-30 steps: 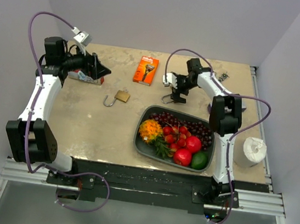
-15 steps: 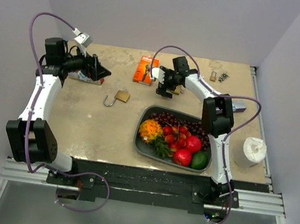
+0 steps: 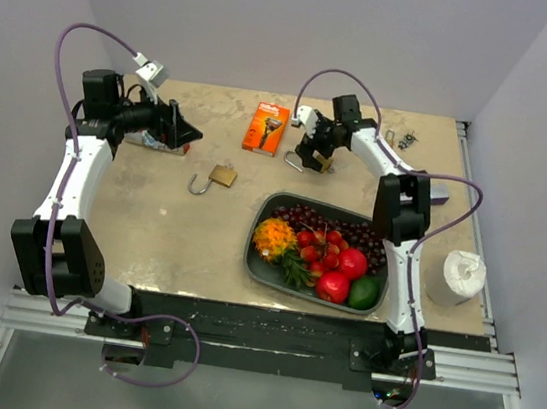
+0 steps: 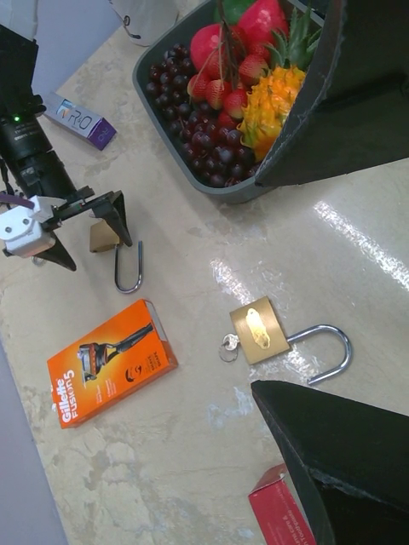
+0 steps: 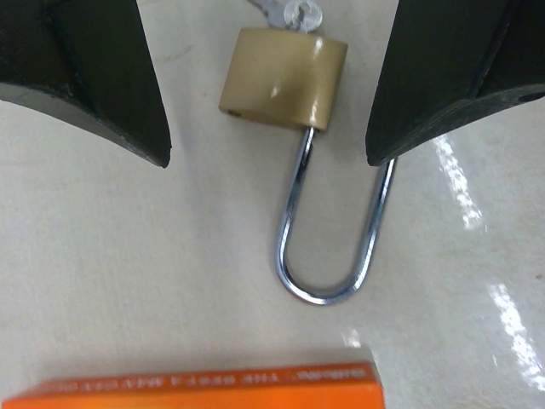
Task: Lock with the key
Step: Adjust the lock at the center of the board.
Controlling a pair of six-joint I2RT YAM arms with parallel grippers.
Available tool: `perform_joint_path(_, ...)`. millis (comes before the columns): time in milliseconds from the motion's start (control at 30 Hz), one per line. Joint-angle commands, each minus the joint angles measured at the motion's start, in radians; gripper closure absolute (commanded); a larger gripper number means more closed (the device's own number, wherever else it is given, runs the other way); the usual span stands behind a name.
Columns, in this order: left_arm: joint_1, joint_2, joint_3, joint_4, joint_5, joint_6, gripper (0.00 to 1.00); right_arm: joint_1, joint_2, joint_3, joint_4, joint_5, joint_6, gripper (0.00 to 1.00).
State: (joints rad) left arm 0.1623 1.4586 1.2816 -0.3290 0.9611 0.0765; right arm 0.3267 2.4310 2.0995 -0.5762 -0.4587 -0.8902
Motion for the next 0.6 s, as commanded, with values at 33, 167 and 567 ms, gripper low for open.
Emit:
perform_joint_path(33, 0.000, 0.003, 0.015, 0.019, 0.016, 0.020, 0.00, -0.054, -0.084, -0.013, -0.086, -0.086, 0.088, 0.01)
perform_joint_path(167, -0.001, 0.013, 0.019, 0.038, 0.007, -0.024, 0.00, -0.064, -0.052, 0.016, -0.132, -0.078, 0.131, 0.01)
perform_joint_path(567, 0.000, 0.020, 0.033, 0.030, -0.087, -0.058, 0.00, -0.063, -0.016, -0.018, -0.048, 0.064, 0.163, 0.02)
